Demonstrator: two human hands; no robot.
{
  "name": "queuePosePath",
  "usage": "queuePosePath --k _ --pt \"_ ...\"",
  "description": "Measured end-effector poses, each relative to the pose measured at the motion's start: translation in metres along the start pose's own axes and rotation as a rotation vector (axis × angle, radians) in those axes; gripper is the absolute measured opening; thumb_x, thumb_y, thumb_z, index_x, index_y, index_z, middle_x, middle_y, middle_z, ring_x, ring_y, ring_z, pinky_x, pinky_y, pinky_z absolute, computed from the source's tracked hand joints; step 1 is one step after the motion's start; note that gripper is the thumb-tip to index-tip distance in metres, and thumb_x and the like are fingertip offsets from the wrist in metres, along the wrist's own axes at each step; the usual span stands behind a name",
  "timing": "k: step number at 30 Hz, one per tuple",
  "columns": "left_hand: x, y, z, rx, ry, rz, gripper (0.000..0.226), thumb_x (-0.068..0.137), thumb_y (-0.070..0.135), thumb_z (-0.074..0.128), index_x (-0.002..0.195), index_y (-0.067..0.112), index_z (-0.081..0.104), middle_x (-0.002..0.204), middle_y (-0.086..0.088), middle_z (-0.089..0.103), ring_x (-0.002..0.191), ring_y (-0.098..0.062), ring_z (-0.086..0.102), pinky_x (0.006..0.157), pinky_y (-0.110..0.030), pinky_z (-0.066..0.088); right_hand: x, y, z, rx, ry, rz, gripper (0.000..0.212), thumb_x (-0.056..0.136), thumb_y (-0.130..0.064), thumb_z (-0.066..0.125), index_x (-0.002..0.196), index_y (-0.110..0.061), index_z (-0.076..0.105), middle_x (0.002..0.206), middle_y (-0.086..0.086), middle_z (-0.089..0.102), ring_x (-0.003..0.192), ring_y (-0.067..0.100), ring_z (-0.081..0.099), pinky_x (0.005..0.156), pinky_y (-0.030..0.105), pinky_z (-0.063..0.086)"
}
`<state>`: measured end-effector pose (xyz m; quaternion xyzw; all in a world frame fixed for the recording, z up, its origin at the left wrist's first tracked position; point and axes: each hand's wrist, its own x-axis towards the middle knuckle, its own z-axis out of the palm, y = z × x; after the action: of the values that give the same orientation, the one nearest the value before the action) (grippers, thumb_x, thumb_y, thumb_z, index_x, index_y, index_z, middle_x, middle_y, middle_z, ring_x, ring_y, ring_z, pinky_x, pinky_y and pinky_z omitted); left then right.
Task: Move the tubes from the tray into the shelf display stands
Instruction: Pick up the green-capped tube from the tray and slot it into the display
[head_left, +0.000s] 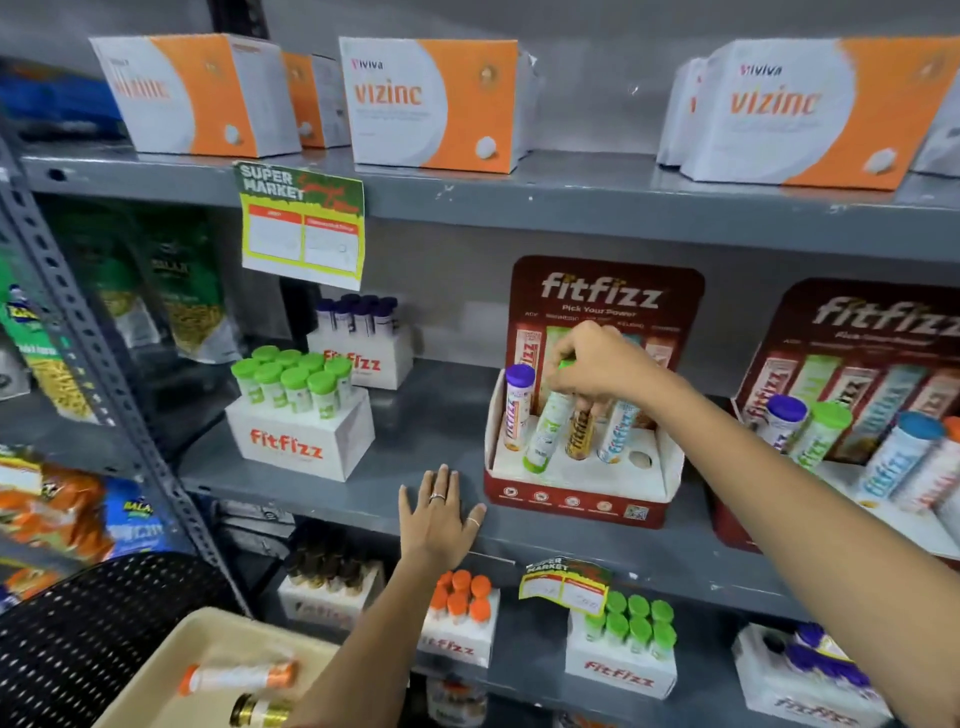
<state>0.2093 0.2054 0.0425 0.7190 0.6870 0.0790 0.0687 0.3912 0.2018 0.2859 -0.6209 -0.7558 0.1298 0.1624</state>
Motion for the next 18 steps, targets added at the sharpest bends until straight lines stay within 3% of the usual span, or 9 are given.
queuePosePath --k 4,7,9,11,12,15,18 --pt "-0.001 0.001 -0.001 0.004 -0.006 -0.001 0.067 0.096 0.054 0.019 0.149 0.014 0.007 0.159 -0.003 0.006 0.146 -0.02 0.001 0.116 -0.051 -0.001 0.008 -0.004 0.002 -0.054 -0.002 -0.01 0.02 0.077 -0.013 0.065 0.059 -0.012 0.057 0.045 0.001 0.057 0.035 0.014 0.057 0.036 0.02 0.045" --pt "-0.002 0.002 -0.004 0.008 -0.016 0.0 0.066 0.097 0.054 0.019 0.149 0.015 0.006 0.159 -0.003 0.005 0.146 -0.021 0.0 0.116 -0.051 -0.002 0.011 -0.006 0.008 -0.159 0.018 -0.059 0.027 0.08 -0.028 0.071 0.062 -0.014 0.056 0.051 -0.004 0.055 0.039 0.008 0.051 0.053 0.026 0.05" --pt "-0.003 0.003 -0.005 0.009 -0.022 -0.002 0.066 0.097 0.054 0.018 0.149 0.015 0.005 0.159 -0.003 0.004 0.146 -0.021 -0.001 0.116 -0.051 -0.003 0.014 -0.005 0.01 -0.198 0.018 -0.095 0.024 0.08 -0.03 0.07 0.066 -0.015 0.057 0.065 -0.003 0.059 0.057 0.012 0.057 0.071 0.031 0.05" --pt "-0.004 0.003 -0.006 0.01 -0.025 -0.003 0.066 0.097 0.054 0.017 0.149 0.016 0.005 0.159 -0.003 0.004 0.146 -0.021 -0.001 0.116 -0.051 -0.004 0.015 -0.004 0.01 -0.231 0.036 -0.131 0.01 0.081 -0.023 0.068 0.083 -0.015 0.063 0.087 0.001 0.063 0.084 0.021 0.06 0.083 0.035 0.045" --pt "-0.004 0.003 -0.007 0.009 -0.026 -0.003 0.066 0.097 0.054 0.017 0.149 0.016 0.004 0.159 -0.003 0.003 0.146 -0.022 -0.001 0.116 -0.051 -0.004 0.016 -0.003 0.009 -0.241 0.042 -0.151 0.012 0.082 -0.019 0.067 0.093 -0.015 0.063 0.093 0.003 0.062 0.092 0.023 0.058 0.086 0.037 0.044" --pt "-0.004 0.003 -0.006 0.003 -0.03 -0.007 0.065 0.097 0.054 0.017 0.149 0.018 0.003 0.159 -0.003 0.002 0.146 -0.022 -0.002 0.115 -0.051 -0.006 0.018 0.002 0.008 -0.228 0.038 -0.158 0.02 0.08 -0.013 0.066 0.1 -0.016 0.062 0.091 0.001 0.051 0.094 0.02 0.047 0.083 0.036 0.04" --pt "-0.003 0.003 -0.004 0.004 -0.021 -0.012 0.065 0.096 0.055 0.017 0.149 0.019 0.004 0.159 -0.002 0.003 0.146 -0.022 -0.002 0.115 -0.051 -0.006 0.021 0.007 0.006 -0.127 0.02 -0.101 0.011 0.077 -0.011 0.068 0.084 -0.019 0.063 0.094 0.002 0.052 0.09 0.018 0.047 0.073 0.03 0.036"
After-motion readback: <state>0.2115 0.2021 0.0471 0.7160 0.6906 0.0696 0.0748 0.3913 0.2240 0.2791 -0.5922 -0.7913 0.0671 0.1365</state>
